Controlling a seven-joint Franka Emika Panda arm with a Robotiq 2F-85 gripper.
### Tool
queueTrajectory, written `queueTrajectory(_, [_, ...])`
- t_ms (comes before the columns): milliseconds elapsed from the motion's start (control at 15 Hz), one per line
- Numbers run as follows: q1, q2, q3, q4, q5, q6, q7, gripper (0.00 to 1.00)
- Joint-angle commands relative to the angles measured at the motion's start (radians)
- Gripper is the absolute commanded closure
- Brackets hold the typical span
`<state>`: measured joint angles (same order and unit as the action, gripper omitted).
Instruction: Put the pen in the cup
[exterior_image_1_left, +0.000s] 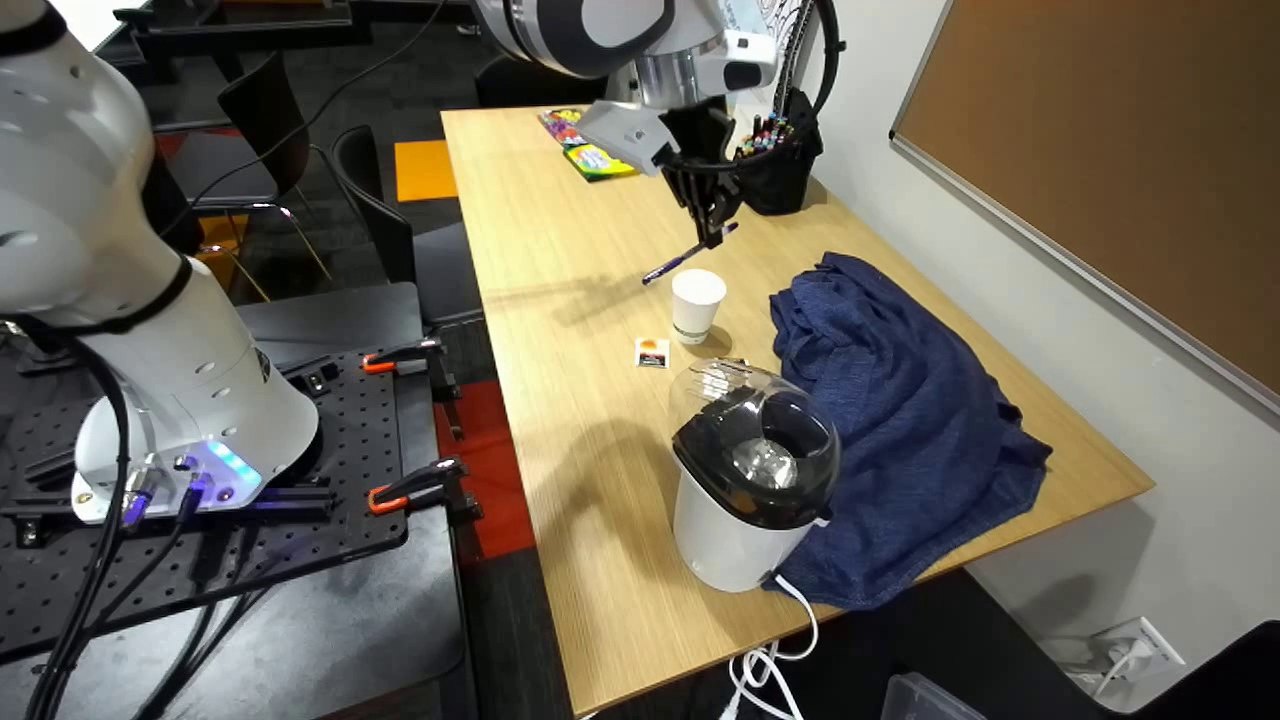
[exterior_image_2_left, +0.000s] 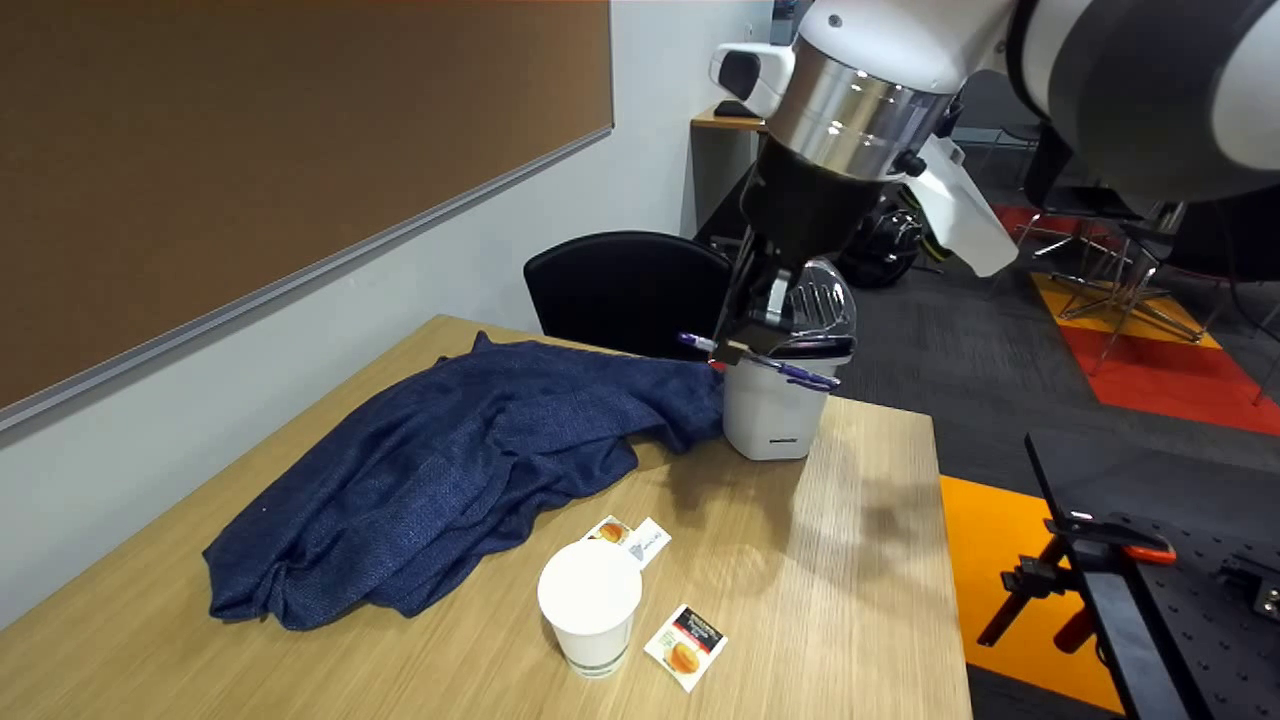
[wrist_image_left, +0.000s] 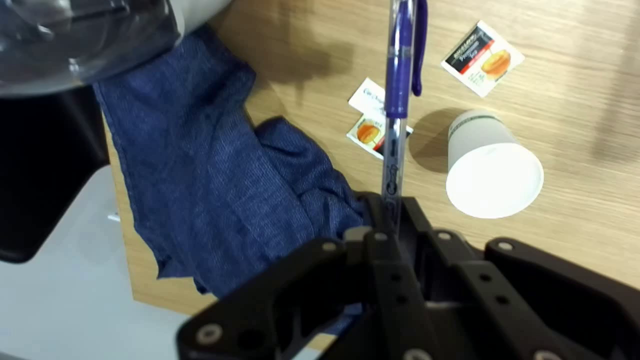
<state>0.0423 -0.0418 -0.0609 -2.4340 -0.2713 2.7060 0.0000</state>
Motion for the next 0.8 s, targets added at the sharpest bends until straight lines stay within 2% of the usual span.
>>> queueTrajectory(0, [-0.012,0.012,0.012,-0.017,0.132,0.177,-0.182,0.97])
queueTrajectory(67, [-0.003,0.019,0.012,-0.025,0.220,0.241,-0.282,0.97])
queueTrajectory(133, [0.041,0.024,0.000,-0.033,0.307,0.287,-0.362,0.97])
queueTrajectory(267, [0.093,0.019,0.019,-0.035,0.491,0.318,-0.536,0.97])
queueTrajectory(533, [0.189,-0.027,0.038,0.020,0.824,0.217,-0.872,0.97])
queueTrajectory(733, [0.252,-0.064,-0.021,0.057,1.017,0.135,-1.107,0.97])
